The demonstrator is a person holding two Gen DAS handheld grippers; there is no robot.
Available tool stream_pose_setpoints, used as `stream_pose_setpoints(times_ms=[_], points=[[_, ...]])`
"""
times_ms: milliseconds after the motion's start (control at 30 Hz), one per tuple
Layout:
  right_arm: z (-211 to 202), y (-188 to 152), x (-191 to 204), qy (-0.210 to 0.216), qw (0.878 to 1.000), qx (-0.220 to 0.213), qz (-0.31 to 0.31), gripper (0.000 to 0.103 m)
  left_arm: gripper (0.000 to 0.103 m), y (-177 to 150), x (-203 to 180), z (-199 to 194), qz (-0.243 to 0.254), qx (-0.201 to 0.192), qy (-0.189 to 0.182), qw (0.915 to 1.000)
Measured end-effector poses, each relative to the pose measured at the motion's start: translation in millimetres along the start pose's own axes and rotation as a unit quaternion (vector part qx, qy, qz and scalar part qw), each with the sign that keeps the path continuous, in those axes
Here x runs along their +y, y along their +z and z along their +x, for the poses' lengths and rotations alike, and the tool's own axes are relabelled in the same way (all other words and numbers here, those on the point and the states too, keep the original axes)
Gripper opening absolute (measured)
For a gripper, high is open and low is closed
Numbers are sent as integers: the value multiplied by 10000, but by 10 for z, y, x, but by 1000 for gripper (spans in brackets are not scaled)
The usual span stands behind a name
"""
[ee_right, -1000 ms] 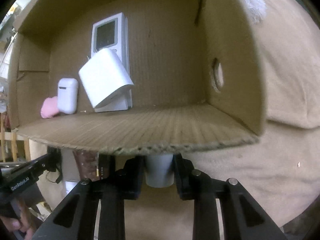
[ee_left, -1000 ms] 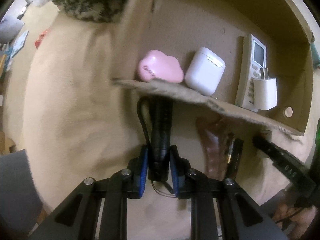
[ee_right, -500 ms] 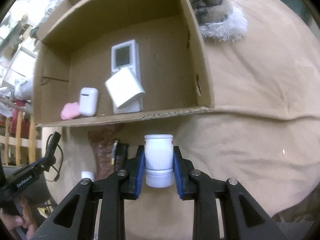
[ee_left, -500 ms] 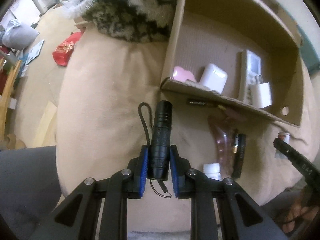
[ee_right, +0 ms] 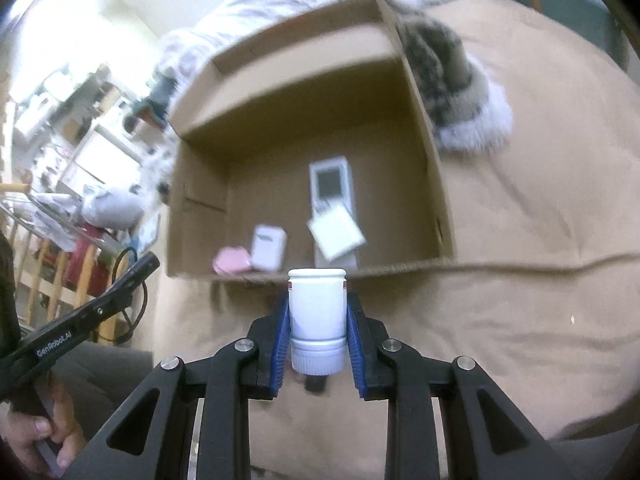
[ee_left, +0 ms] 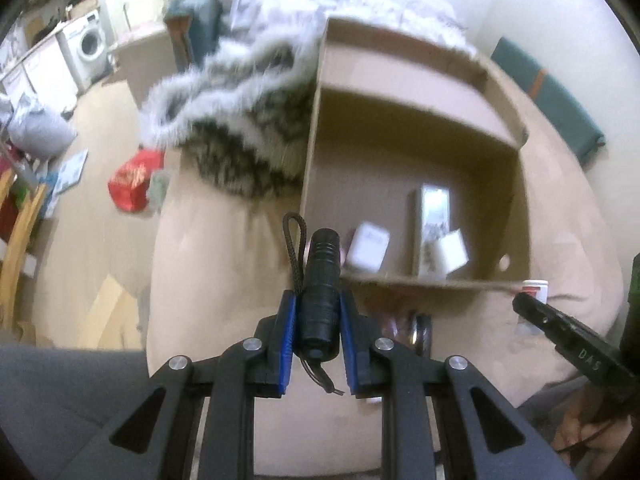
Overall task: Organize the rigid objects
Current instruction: 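Grasp the white cylinder with the right tool while the left grasps the black flashlight, then lower the white cylinder by the remote while the left lowers the flashlight by the pink item, opening both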
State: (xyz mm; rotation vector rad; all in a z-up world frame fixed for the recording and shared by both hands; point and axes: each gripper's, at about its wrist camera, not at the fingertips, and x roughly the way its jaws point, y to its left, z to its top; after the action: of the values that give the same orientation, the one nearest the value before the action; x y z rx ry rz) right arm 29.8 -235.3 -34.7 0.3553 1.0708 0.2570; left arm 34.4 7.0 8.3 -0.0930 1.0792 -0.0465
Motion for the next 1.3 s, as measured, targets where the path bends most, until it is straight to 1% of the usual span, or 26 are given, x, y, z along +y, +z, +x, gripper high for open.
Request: stream_pose_setpoints(times_ms=[133, 200, 300, 500, 633, 733, 867, 1033, 1133, 1300], points=[[-49, 211, 89, 84, 9997, -199, -86, 28, 19, 208, -54, -106, 85, -229, -95, 9997], [-52, 286, 125, 157, 9996, -226, -100, 28, 19, 315, -106, -121, 151, -308, -167, 9993], [-31, 395, 193, 177, 9994, -226, -179, 28, 19, 468, -182, -66, 264, -342, -161, 9989], [44, 725, 316, 105, 9986, -251, -443, 28, 19, 787, -371, 83, 424, -378, -261, 9980], [177, 956, 370, -17, 9978, -239, -614, 28, 19, 956, -530, 234, 598, -420, -251, 9970], [335, 1067, 338, -85, 9979, -170, -624, 28, 19, 1003, -608, 372, 713, -432, -204, 9963], [553, 1050, 219, -109, 9987, -30, -498, 28, 19, 977, -651, 643, 839, -341, -189, 9957], [780, 964, 110, -217, 9986, 224, -427, 28, 19, 882, -606, 1030, 868, -22, -179, 9961], [883, 931, 103, -261, 9980, 367, -450, 28, 19, 852, -566, 1162, 770, 144, -194, 9967], [1010, 921, 136, -282, 9967, 518, -549, 28, 19, 810, -539, 1323, 743, 386, -159, 9964]])
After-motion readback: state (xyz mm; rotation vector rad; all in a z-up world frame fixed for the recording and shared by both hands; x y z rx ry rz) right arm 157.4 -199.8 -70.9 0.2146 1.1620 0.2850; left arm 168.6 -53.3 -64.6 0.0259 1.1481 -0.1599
